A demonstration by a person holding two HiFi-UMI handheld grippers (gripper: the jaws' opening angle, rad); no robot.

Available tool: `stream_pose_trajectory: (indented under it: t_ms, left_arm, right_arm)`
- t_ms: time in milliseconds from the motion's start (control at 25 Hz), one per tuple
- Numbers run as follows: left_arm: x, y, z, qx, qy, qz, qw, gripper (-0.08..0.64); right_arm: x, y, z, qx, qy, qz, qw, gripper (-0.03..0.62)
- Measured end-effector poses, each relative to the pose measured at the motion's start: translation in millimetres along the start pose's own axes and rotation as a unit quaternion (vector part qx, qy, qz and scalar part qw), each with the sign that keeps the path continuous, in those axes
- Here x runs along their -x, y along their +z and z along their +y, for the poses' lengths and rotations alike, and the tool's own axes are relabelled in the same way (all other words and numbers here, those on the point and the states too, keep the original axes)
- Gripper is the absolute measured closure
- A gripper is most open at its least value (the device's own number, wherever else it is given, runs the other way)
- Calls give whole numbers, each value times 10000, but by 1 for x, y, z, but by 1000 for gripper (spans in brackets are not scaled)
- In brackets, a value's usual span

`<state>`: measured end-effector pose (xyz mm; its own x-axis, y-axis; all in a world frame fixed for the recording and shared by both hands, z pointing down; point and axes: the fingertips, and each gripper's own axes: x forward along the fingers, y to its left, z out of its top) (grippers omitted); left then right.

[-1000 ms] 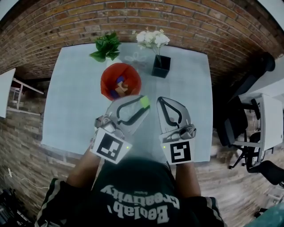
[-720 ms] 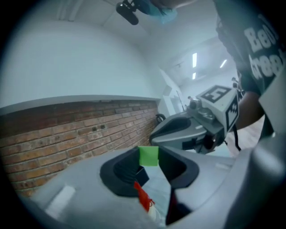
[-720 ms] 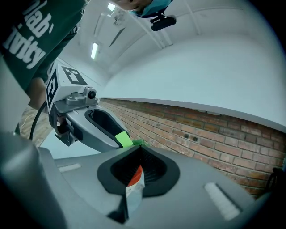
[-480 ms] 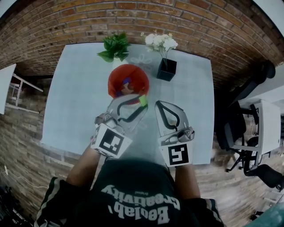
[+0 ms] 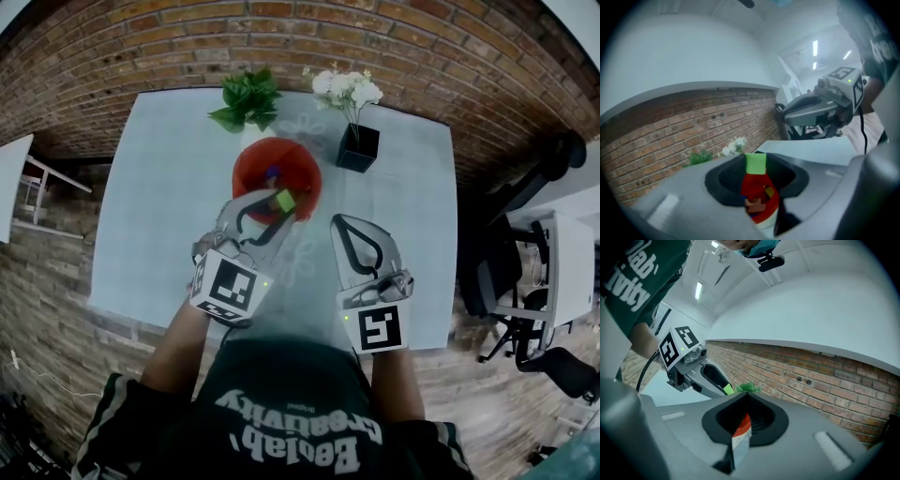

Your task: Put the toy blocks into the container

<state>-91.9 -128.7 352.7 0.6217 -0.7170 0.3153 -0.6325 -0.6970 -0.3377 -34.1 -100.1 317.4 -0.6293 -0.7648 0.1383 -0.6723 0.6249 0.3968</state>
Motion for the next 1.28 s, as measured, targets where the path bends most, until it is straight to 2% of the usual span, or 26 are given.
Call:
stream_pose_trajectory:
  t_ms: [200, 280, 320, 560, 640, 680, 720, 1040, 1280]
  left_arm:
    - [-10, -17, 17, -91, 292, 303, 9991, 412]
    - [-14, -26, 18, -54, 226, 442, 9988, 317]
    - [-15, -29, 16, -13, 153, 485, 9987, 304]
    - [-20, -35, 4, 83, -49, 507, 9987, 302]
    - [-19, -32, 6, 75, 53, 449, 9989, 332]
    - [-17, -29, 8, 50, 146, 408, 9990, 419]
    - [-16, -26, 9, 27, 200, 369, 9991, 556]
    - [-29, -1, -29, -136, -305, 201, 9992, 560]
    - [-60, 18, -89, -362, -970, 67, 9946, 558]
  right_arm:
    - [3, -7, -5, -38, -40, 118, 9999, 584]
    - [4, -9, -8, -36, -73, 144, 9999, 584]
    - [4, -9, -10, -26, -98, 141, 9998, 584]
    - [8, -14, -17, -38, -203, 183, 9996, 586]
    - [9, -12, -18, -50, -231, 145, 9996, 584]
    - [10, -11, -18, -49, -244, 138, 9996, 585]
    - [11, -11, -19, -55, -259, 137, 9996, 584]
    - [34, -16, -31, -172, -504, 160, 9985, 586]
    - [74, -40, -57, -324, -891, 339, 9949, 584]
